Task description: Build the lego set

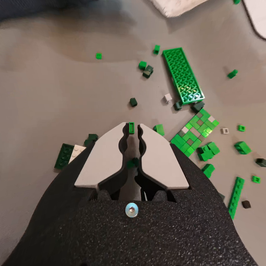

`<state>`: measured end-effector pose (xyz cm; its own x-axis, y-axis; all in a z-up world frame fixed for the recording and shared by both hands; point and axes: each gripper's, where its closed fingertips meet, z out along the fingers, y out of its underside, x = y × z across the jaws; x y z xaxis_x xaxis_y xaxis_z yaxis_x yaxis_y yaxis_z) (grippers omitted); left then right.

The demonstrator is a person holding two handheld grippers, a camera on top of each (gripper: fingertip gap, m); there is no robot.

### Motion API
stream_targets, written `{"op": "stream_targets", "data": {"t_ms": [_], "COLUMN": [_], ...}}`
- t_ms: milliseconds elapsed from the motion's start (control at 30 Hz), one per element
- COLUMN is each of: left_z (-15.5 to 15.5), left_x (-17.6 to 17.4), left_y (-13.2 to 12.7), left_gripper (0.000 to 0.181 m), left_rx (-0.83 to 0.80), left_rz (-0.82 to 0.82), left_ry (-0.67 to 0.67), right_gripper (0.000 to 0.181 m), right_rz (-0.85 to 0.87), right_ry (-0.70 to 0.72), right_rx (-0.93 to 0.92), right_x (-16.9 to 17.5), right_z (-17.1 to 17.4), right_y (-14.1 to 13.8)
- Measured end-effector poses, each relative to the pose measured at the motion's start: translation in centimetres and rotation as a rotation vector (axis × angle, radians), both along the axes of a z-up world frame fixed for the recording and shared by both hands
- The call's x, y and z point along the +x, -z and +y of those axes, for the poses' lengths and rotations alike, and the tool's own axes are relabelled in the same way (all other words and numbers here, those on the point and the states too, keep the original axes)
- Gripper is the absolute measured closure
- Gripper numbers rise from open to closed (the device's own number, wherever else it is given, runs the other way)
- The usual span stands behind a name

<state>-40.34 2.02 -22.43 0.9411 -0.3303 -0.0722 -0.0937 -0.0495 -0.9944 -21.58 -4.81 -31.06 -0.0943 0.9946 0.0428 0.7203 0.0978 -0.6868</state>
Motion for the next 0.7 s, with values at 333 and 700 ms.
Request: {"op": "stream_targets", "data": {"t_ms": [333,700], "left_z": [-0.1,-4.9], "left_x": [-1.0,-6.7], "left_y": [1.6,8.8], "left_gripper": [0.146,0.129], "left_rx": [-0.138,-0.569], "left_rz": [0.067,0.498], "left_ry": [0.042,0.112], "right_gripper": [0.170,0.169], "right_rz": [-0.042,-0.012], "right_ry": [-0.037,-0.026], "right_rx": [0.031,-0.006], "right_x": [-0.5,-0.4], "right_z": [-0.4,-0.6], "right_y": [0.5,0.2]}}
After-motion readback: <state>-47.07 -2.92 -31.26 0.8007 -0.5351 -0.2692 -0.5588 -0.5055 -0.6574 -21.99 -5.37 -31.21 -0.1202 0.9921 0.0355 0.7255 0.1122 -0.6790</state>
